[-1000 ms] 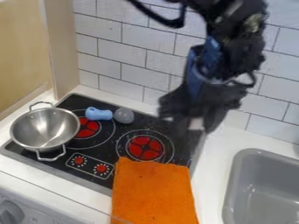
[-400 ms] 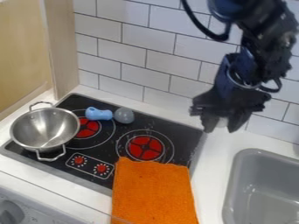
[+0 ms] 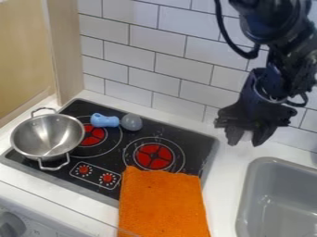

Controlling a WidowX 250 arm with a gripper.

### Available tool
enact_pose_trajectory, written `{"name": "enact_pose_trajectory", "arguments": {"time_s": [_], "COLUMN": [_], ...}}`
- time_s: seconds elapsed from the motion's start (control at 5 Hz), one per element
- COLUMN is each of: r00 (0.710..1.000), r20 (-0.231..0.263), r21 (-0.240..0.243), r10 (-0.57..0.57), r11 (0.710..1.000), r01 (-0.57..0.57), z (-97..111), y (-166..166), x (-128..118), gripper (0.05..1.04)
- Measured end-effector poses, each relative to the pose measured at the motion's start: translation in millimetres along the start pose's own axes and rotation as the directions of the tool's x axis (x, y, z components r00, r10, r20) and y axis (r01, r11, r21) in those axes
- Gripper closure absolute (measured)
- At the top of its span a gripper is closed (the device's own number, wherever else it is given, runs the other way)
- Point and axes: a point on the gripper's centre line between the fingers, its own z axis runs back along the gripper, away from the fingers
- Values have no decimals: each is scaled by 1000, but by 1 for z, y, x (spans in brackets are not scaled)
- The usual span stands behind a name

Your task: Move the thing from the orange towel and put on he right side of the stove

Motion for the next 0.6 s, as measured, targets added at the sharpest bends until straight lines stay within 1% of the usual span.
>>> {"name": "enact_pose_trajectory", "arguments": {"time_s": [0.2, 0.4, 0.6], "r00": [1000, 999, 997], "r20": [-29, -43, -64], "r21": [8, -1, -13], "r10": [-11, -21, -50], "r11": [1000, 1000, 999], "r01": [11, 21, 49], "z": [-12, -17, -21], "y": [-1, -6, -8], "x": [-7, -9, -13], "gripper": [591, 591, 508]}}
